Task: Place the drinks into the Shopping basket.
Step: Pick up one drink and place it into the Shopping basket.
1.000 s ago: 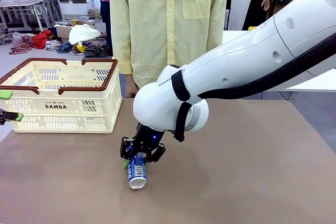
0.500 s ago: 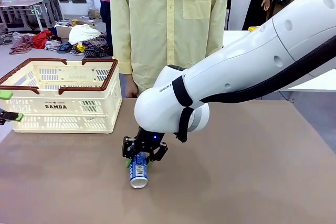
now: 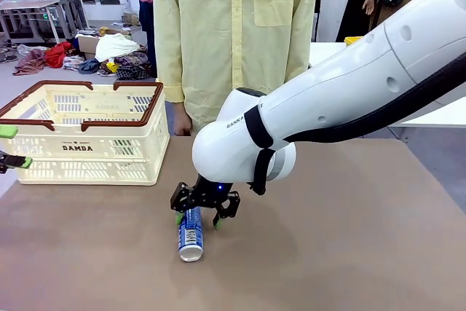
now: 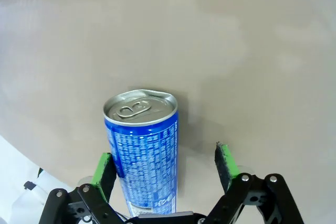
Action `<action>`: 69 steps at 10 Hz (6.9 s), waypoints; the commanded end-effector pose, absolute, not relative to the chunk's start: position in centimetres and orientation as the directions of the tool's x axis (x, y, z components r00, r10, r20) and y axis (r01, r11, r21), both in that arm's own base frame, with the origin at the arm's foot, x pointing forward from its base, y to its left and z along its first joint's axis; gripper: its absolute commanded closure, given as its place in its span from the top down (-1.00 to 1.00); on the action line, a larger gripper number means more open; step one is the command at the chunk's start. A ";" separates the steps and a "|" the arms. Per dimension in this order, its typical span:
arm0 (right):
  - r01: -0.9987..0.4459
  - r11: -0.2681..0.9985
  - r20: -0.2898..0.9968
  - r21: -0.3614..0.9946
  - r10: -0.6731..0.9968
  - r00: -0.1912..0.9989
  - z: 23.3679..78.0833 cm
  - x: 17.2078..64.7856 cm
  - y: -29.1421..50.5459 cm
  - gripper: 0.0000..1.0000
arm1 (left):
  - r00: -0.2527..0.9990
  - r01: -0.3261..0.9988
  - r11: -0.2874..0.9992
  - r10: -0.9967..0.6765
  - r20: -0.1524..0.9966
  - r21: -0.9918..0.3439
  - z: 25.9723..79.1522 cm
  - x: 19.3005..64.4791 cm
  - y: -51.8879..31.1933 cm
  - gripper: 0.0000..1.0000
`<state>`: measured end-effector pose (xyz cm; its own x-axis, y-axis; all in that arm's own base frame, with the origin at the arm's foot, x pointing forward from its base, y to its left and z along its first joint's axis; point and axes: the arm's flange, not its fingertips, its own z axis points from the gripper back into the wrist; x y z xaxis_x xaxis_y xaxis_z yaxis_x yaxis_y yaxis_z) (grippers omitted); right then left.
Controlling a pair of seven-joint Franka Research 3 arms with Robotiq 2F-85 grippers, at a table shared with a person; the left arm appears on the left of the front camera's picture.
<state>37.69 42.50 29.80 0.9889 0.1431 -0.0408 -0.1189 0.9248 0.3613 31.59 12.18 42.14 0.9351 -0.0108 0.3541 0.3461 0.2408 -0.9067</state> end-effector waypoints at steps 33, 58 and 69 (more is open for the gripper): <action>-0.235 0.081 0.237 0.969 -0.019 0.971 39.6 26.8 -11.5 1.00 | 0.987 0.019 0.988 -0.044 -0.157 -0.155 51.7 32.4 -24.8 1.00; -0.235 0.081 0.237 0.969 -0.019 0.971 39.6 26.8 -11.5 1.00 | 0.987 -0.144 0.989 0.143 -0.070 -0.012 30.7 36.8 -33.4 1.00; -0.235 0.081 0.237 0.969 -0.019 0.971 39.6 26.8 -11.5 1.00 | 0.996 -0.089 0.996 0.089 -0.022 -0.013 34.7 36.9 -31.9 -1.00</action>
<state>26.85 -11.41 39.15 0.9684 -0.0240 0.2482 -0.2454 0.0853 0.9657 37.04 -32.73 31.54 0.9913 0.1135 -0.0672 -0.1155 0.9930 -0.0265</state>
